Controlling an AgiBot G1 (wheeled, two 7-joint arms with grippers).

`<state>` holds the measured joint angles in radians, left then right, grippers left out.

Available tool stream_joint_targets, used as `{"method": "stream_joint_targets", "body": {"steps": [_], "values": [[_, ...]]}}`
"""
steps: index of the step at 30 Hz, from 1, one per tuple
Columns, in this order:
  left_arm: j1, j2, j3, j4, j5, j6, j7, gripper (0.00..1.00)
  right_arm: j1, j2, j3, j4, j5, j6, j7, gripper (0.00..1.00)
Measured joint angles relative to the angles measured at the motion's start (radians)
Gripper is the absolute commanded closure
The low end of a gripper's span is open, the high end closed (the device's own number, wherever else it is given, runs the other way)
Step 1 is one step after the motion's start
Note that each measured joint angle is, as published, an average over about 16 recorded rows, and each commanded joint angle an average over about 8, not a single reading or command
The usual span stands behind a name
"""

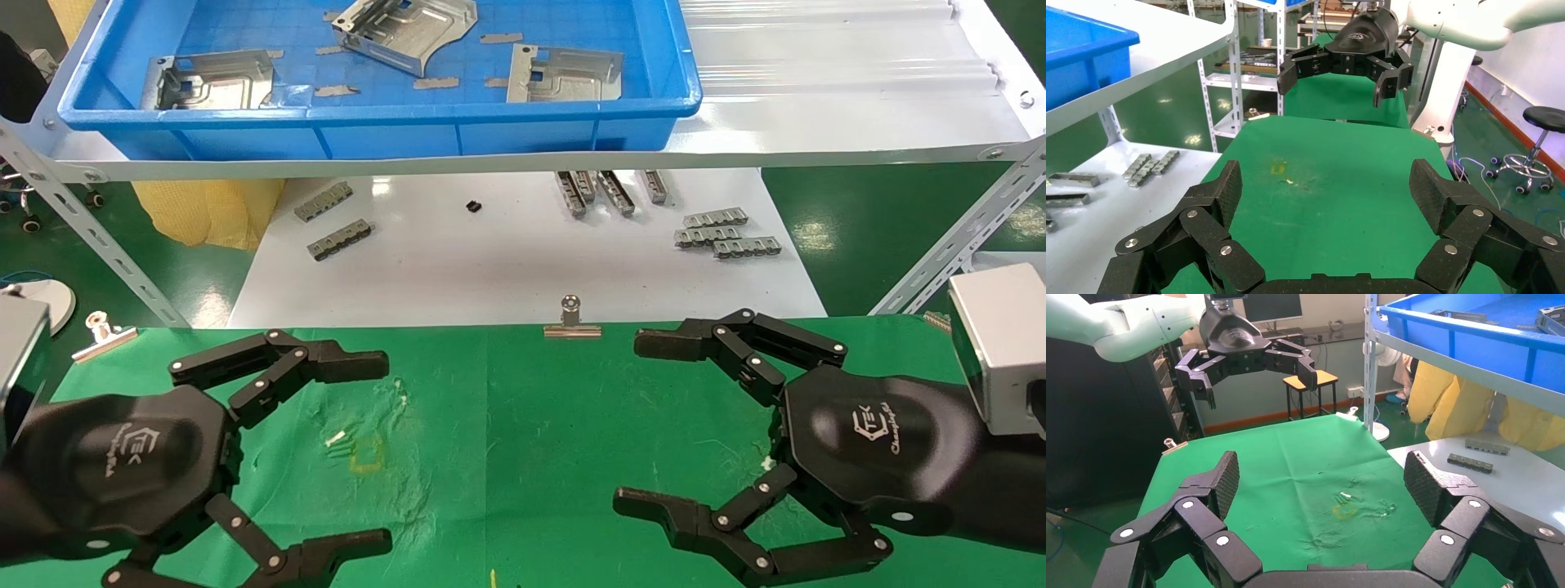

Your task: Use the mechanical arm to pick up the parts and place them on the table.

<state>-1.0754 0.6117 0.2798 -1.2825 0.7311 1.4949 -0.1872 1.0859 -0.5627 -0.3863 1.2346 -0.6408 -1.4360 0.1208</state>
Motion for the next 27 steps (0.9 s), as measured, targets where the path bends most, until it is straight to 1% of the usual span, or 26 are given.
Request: {"method": "stream_joint_targets", "body": {"steps": [22,27], "values": [[0.0,0.0,0.0,0.0,0.0,0.0,0.0,0.0,0.0,0.0,0.0,0.0,0.0,0.0,0.0,1.0],[-0.022,0.005,0.002,0.003,0.015,-0.004,0.005,0.0,0.0,0.0,0.0,0.0,0.0,0.0,0.0,1.0]]}}
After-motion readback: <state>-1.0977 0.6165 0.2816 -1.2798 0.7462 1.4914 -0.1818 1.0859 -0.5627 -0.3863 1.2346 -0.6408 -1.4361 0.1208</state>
